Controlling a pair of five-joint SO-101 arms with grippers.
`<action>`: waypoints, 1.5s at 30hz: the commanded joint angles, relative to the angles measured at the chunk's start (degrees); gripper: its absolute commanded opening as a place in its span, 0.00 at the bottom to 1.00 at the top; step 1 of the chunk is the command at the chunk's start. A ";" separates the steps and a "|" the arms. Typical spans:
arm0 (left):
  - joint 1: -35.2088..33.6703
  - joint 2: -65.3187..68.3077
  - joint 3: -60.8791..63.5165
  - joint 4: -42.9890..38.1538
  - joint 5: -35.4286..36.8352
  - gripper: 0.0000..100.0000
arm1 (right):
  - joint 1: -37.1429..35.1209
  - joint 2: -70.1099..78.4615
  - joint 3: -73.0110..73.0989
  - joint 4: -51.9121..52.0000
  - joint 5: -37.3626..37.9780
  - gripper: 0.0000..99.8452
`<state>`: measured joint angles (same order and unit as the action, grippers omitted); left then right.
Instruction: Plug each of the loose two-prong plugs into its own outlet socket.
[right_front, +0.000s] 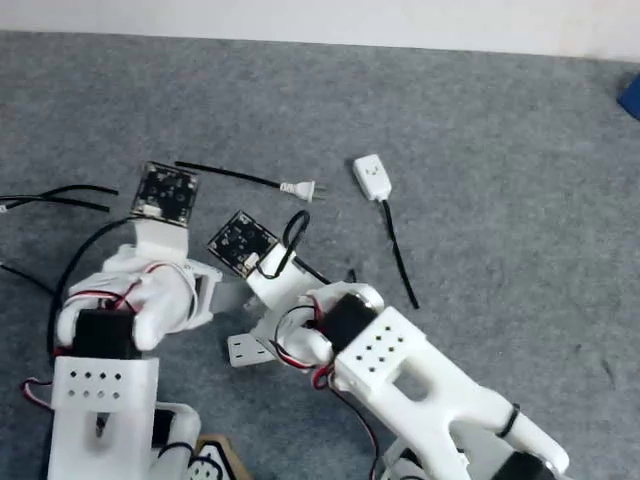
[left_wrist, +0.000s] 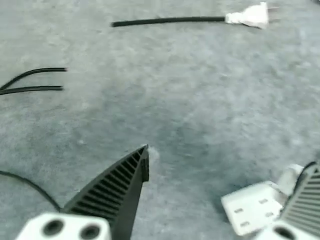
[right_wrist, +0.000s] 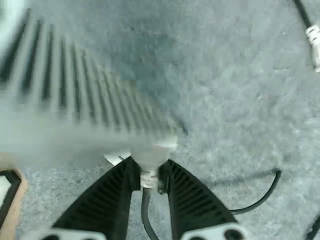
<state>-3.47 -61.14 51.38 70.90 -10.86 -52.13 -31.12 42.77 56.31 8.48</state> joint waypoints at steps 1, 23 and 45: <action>1.98 -0.75 -1.63 1.14 1.14 0.44 | 0.84 1.89 -3.38 -0.48 -1.67 0.01; 1.45 -0.75 6.29 -4.40 0.62 0.44 | 0.57 0.22 -18.07 14.81 2.99 0.01; -3.21 -0.75 10.42 -8.79 0.53 0.44 | 0.92 0.57 -30.37 23.08 5.45 0.01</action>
<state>-6.29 -61.14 62.29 62.73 -10.07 -52.13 -29.27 14.99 78.99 13.14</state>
